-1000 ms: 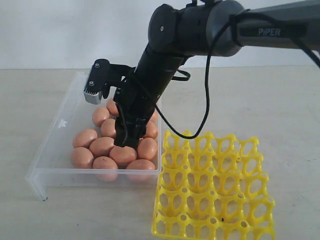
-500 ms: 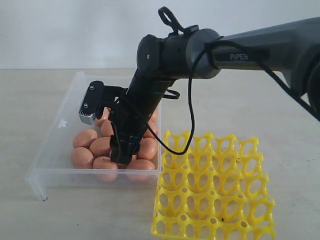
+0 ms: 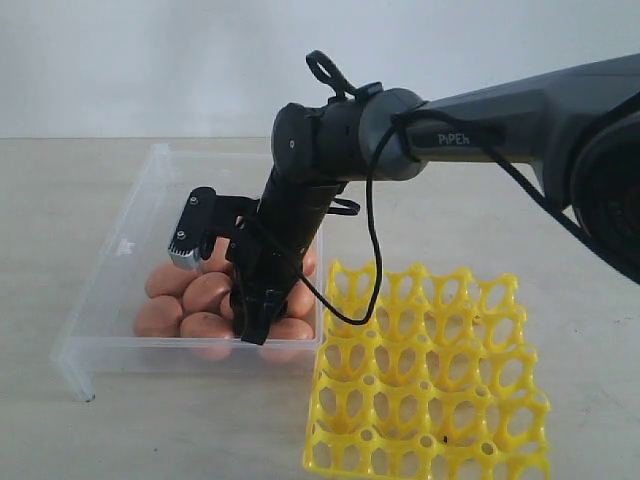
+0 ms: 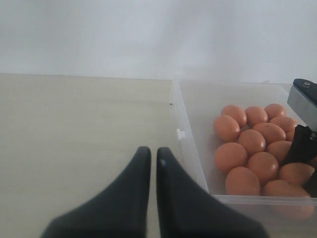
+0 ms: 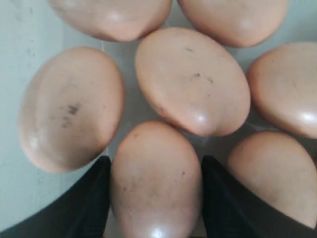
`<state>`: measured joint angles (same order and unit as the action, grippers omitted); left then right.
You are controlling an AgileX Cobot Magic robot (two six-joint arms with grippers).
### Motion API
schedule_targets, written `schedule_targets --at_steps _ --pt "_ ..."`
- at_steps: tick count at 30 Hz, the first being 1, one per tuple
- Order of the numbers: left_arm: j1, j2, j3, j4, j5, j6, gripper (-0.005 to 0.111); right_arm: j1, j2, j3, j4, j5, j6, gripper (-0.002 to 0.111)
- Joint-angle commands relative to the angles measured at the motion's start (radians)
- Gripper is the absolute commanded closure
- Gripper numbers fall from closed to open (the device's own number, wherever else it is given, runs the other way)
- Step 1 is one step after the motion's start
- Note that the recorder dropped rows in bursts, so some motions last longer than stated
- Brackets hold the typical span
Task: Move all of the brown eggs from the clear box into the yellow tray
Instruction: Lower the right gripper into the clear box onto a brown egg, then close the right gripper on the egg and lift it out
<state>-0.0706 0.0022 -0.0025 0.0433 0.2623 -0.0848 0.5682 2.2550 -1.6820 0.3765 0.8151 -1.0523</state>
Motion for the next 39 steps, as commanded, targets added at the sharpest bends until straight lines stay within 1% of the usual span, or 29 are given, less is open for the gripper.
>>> schedule_targets --at_steps 1,2,10,15,18,20,22,23,28,29,31,33,35,38,39 --pt "0.003 -0.002 0.003 -0.003 -0.009 0.002 0.103 0.001 -0.001 -0.005 -0.024 -0.004 0.031 0.103" --pt "0.003 -0.002 0.003 -0.003 -0.009 0.002 0.103 0.001 -0.008 -0.005 -0.018 -0.004 0.038 0.108" --pt "0.003 -0.002 0.003 -0.003 -0.009 0.002 0.103 0.001 -0.116 -0.005 -0.008 -0.004 0.079 0.108" --pt "0.003 -0.002 0.003 -0.003 -0.009 0.002 0.103 0.001 -0.233 -0.005 -0.008 0.03 0.251 0.108" --pt "0.003 -0.002 0.003 -0.003 -0.009 0.002 0.103 0.001 -0.274 -0.002 -0.005 0.08 0.325 0.108" --pt "0.003 -0.002 0.003 -0.003 -0.009 0.002 0.103 -0.001 -0.302 0.035 0.018 0.058 0.348 0.109" --pt "0.003 -0.002 0.003 -0.003 -0.009 0.002 0.103 -0.001 -0.354 0.131 0.057 -0.032 0.348 0.109" --pt "0.003 -0.002 0.003 -0.003 -0.009 0.002 0.103 -0.001 -0.389 0.2 0.083 -0.111 0.348 0.109" --pt "0.003 -0.002 0.003 -0.003 -0.009 0.002 0.103 -0.001 -0.625 0.613 0.292 -0.644 0.336 0.109" --pt "0.003 -0.002 0.003 -0.003 -0.009 0.002 0.103 -0.001 -0.665 0.677 0.317 -0.726 0.336 0.109" --pt "0.003 -0.002 0.003 -0.003 -0.009 0.002 0.103 -0.001 -0.756 0.812 0.335 -0.901 0.336 0.109" --pt "0.003 -0.002 0.003 -0.003 -0.009 0.002 0.103 -0.001 -0.831 0.916 0.335 -1.03 0.341 0.109" --pt "0.003 -0.002 0.003 -0.003 -0.009 0.002 0.103 -0.001 -0.883 0.988 0.335 -1.141 0.389 0.109" --pt "0.003 -0.002 0.003 -0.003 -0.009 0.002 0.103 -0.001 -0.928 1.068 0.335 -1.326 0.561 0.109" --pt "0.003 -0.002 0.003 -0.003 -0.009 0.002 0.103 -0.008 -0.931 1.094 0.336 -1.402 0.655 0.109"
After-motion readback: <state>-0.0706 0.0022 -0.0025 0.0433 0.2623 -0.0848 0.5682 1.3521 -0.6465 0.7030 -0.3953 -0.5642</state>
